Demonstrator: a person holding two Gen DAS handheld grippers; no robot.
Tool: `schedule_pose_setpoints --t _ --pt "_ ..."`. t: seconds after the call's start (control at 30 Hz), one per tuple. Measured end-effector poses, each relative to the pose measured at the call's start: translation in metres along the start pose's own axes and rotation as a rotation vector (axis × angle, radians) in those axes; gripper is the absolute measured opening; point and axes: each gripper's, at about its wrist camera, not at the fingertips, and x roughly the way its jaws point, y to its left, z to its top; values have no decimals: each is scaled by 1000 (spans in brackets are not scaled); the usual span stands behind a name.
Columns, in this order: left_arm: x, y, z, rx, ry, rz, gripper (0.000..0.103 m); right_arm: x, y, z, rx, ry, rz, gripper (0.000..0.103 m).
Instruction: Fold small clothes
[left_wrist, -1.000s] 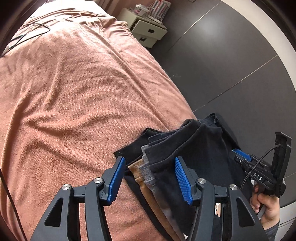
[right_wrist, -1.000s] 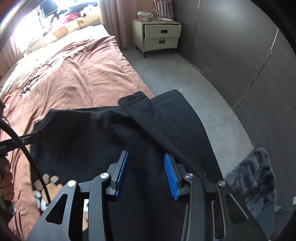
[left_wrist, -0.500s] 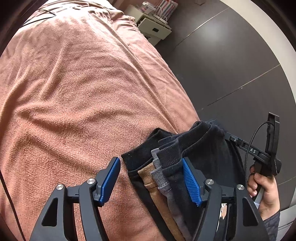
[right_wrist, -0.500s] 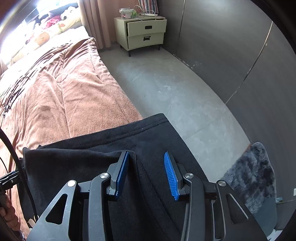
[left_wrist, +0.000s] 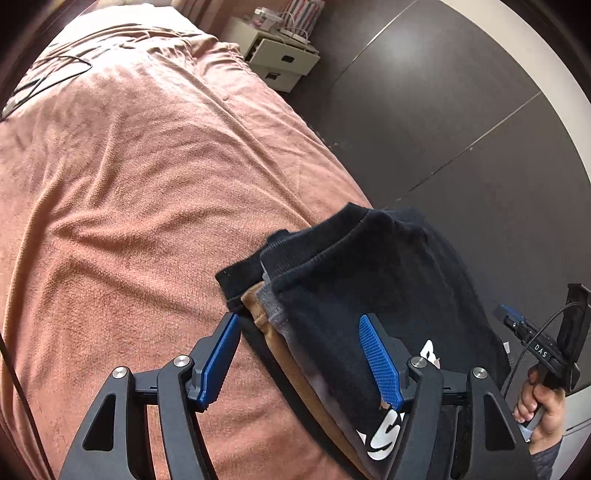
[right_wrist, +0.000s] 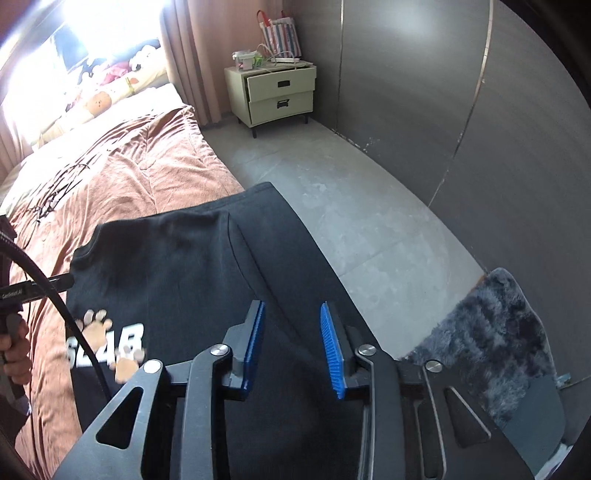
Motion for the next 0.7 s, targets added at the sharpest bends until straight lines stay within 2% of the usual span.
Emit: schedule_pose_setpoints --t 0.23,0.33,0.5,0.6,0.7 --pt "-2 -22 -24 57 26 12 69 -36 -3 -54 15 -54 6 27" --pt "1 -29 -34 75 43 12 69 -33 -6 -67 46 -55 -9 27" --pt "9 -35 -49 96 70 38 69 -8 -11 -73 105 -38 -40 27" --pt "6 -36 -56 99 66 43 69 -2 -14 -72 151 -36 -33 27" --pt "-1 -37 -62 91 71 46 69 -4 -8 -66 157 -8 -65 27"
